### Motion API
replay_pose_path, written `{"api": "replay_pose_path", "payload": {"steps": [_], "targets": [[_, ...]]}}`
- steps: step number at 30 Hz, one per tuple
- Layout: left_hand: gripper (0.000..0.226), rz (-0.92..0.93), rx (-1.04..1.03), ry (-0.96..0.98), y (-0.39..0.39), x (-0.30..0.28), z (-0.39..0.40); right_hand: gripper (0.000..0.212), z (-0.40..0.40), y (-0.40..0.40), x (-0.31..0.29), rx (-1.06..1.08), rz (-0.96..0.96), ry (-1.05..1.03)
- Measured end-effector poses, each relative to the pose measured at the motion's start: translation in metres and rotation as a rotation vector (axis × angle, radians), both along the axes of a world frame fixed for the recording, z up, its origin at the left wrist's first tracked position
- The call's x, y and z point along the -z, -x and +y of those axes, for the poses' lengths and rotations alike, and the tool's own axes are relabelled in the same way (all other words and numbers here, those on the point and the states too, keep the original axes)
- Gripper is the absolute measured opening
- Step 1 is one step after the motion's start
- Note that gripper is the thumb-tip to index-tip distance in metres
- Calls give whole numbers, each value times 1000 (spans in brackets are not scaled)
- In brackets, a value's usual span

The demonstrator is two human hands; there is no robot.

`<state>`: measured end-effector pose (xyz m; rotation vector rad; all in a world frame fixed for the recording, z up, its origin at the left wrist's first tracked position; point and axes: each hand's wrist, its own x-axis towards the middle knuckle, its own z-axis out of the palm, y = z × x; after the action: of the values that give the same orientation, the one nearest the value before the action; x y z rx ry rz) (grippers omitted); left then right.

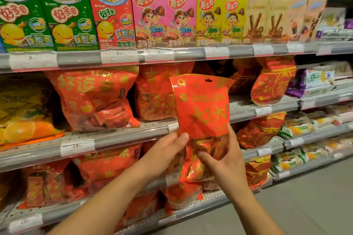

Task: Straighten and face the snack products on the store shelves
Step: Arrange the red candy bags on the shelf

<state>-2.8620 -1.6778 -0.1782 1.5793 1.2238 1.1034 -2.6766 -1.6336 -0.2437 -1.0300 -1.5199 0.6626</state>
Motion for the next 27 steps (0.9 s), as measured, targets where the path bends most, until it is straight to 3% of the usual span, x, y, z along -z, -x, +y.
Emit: {"api": "replay_pose_path", "payload": {"steps": [2, 4, 6, 8, 10, 14, 19, 23, 24, 27], "targets": [[52, 279, 11, -65, 6, 7, 7, 107, 7, -6, -1, 36, -10, 12], [74, 756, -60, -208, 20, 16, 18, 106, 17, -13, -4, 83, -33, 18], [81, 1130, -299, -372, 39, 26, 27, 105, 28, -24, -11, 129, -69, 22], [83, 1293, -508, -395, 60, 40, 33, 107, 46, -36, -22, 178, -164, 63], [88, 1358, -590, -344, 84, 59, 38, 109, 71, -46, -35, 231, -286, 120], [96, 1515, -523, -334, 106, 79, 44, 105, 116, -53, -56, 284, -398, 110], [102, 1530, -550, -415, 107, 83, 48, 102, 162, -43, -98, 274, -532, 102], [106, 1502, -547, -405, 107, 84, 46, 105, 189, -51, -130, 187, -603, 238], [106, 1495, -544, -402, 107, 84, 46, 101, 192, -56, -132, 195, -603, 257], [108, 1470, -545, -414, 107, 85, 47, 63, 194, -70, -130, 263, -590, 248]]}}
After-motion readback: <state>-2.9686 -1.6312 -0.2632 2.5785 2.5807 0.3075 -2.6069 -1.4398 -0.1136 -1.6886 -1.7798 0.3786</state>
